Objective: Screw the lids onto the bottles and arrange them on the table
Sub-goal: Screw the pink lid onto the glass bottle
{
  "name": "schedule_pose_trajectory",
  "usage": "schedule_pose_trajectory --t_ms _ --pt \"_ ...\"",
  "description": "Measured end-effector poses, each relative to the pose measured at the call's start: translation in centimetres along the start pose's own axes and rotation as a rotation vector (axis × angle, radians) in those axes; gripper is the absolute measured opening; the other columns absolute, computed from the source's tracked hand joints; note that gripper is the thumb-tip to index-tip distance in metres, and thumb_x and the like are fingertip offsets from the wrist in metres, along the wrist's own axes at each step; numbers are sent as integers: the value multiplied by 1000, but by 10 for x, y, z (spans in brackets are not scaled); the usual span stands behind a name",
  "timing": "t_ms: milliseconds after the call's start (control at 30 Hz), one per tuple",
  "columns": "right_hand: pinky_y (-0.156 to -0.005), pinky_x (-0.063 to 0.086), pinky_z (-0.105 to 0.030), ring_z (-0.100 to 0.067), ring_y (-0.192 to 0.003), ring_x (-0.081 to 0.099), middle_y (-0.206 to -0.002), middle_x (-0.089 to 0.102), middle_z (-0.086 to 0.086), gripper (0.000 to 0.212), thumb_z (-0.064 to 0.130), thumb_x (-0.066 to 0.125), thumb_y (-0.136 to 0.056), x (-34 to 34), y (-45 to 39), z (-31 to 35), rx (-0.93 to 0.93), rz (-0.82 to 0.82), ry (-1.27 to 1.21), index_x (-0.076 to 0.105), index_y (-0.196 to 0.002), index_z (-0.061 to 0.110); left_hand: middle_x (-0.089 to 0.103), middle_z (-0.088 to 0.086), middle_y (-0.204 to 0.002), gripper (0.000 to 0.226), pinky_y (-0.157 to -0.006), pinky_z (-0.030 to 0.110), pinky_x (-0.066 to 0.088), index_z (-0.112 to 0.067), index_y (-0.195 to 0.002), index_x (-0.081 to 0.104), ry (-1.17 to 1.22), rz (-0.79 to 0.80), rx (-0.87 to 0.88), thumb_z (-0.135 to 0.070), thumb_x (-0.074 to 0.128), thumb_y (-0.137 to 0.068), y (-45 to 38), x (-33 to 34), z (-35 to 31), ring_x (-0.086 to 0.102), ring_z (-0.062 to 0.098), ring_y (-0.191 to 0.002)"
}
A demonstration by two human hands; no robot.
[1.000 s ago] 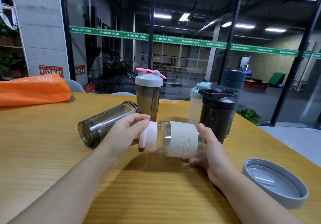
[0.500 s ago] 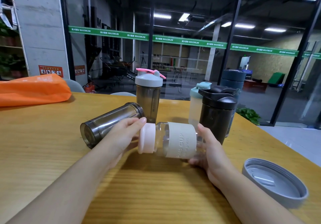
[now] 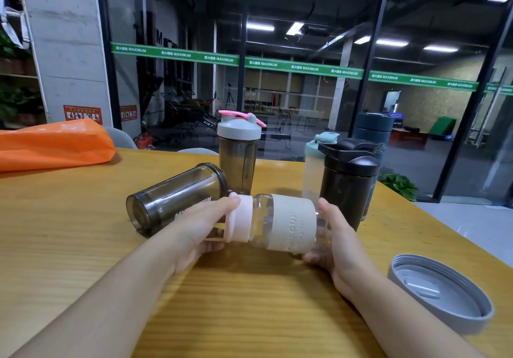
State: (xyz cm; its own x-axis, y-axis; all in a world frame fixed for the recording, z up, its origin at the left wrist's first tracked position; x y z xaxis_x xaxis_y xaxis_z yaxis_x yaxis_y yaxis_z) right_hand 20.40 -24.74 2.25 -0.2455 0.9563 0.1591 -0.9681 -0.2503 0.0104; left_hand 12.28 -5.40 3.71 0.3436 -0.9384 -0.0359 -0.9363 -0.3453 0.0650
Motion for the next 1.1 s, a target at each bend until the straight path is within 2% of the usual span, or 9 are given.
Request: schedule_pose_trajectory --t_ms 100,233,400,600,733,833,967,1033,1100 --pt "-41 46 -27 -28 -66 59 -94 66 -12 28 48 53 -90 -1 -1 0 3 -11 -2 63 -100 24 70 6 -108 19 -81 34 54 -23 -108 68 -44 78 122 -21 57 -92 2 1 -2 64 23 -98" --pt "-41 45 -27 -27 -63 59 -91 65 -13 30 48 52 -91 -1 -1 0 8 -14 -5 62 -102 22 67 4 -113 32 -82 35 55 -24 -115 63 10 52 209 -18 67 -84 3 0 -4 64 22 -103" --pt "-41 46 -27 -24 -58 60 -91 66 -13 29 48 52 -91 -1 1 0 14 -4 6 61 -103 23 67 6 -114 37 -83 32 51 -22 -111 63 101 -23 292 -29 68 -75 2 -1 -5 64 20 -104" --pt "-39 46 -25 -30 -68 59 -96 68 -14 29 47 53 -89 0 2 -1 -3 4 26 62 -102 23 66 3 -101 25 -77 30 50 -22 -114 59 167 -61 338 -14 57 -91 -3 -5 -5 64 12 -90" --pt "-42 47 -27 -31 -71 61 -94 69 -11 34 47 55 -88 0 2 -1 -4 11 20 61 -109 21 64 4 -101 32 -75 31 49 -18 -122 57 157 -65 272 -18 59 -91 -7 -7 -1 62 15 -90" --pt "-41 46 -27 -29 -70 60 -95 68 -12 34 46 54 -88 0 2 0 -11 13 16 61 -110 21 68 12 -104 47 -68 33 49 -8 -118 61 104 -19 77 -42 61 -85 -8 -5 3 63 23 -89" --pt "-40 46 -25 -28 -69 60 -95 66 -11 33 47 54 -88 -1 1 -1 -12 -1 22 61 -110 22 68 15 -92 67 -56 29 44 -6 -108 67 7 74 -117 -65 47 -83 -4 -2 7 59 23 -63" --pt "-41 46 -25 -28 -70 61 -99 67 -13 35 48 54 -88 -1 1 -1 -15 3 28 61 -111 23 65 15 -90 73 -52 28 40 -4 -111 64 -21 84 -129 -68 45 -82 -3 -2 8 54 22 -57" --pt "-42 46 -26 -29 -71 62 -101 68 -14 35 49 53 -88 -1 1 -2 -16 5 27 61 -111 23 64 12 -84 65 -52 27 38 -7 -107 66 -40 63 -91 -65 45 -85 -4 -3 8 53 21 -57"
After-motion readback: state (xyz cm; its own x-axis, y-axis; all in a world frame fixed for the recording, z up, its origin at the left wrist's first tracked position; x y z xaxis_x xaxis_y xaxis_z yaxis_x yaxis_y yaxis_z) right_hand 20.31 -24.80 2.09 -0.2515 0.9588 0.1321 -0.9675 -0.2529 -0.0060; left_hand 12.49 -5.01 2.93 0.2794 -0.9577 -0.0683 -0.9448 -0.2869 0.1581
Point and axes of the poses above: each hand's wrist, its own y-axis away from the middle knuckle, its own x-axis out of the palm, z = x × y, the point moved 2 cm from there along -y, towards the middle knuckle
